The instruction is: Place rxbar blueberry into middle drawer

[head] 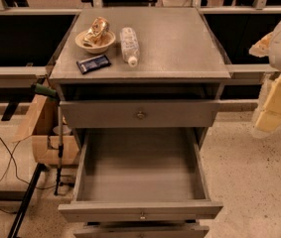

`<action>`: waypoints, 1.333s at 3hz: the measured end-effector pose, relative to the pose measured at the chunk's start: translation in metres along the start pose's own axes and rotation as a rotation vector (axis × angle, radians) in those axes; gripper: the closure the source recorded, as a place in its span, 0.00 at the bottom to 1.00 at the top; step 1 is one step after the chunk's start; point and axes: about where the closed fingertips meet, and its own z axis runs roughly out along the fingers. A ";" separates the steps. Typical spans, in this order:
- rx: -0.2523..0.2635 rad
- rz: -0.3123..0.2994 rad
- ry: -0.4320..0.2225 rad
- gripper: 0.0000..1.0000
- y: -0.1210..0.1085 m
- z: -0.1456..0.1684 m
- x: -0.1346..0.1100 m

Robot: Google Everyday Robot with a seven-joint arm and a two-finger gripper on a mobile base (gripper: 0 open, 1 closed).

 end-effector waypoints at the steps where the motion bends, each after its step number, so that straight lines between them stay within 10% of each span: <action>1: 0.000 0.000 0.000 0.00 0.000 0.000 0.000; 2: 0.001 -0.002 -0.019 0.00 -0.002 0.001 -0.016; 4: -0.075 0.140 -0.143 0.00 -0.005 0.039 -0.126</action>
Offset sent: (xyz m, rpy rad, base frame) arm 0.0132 0.0350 0.0018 0.0385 0.0086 0.0164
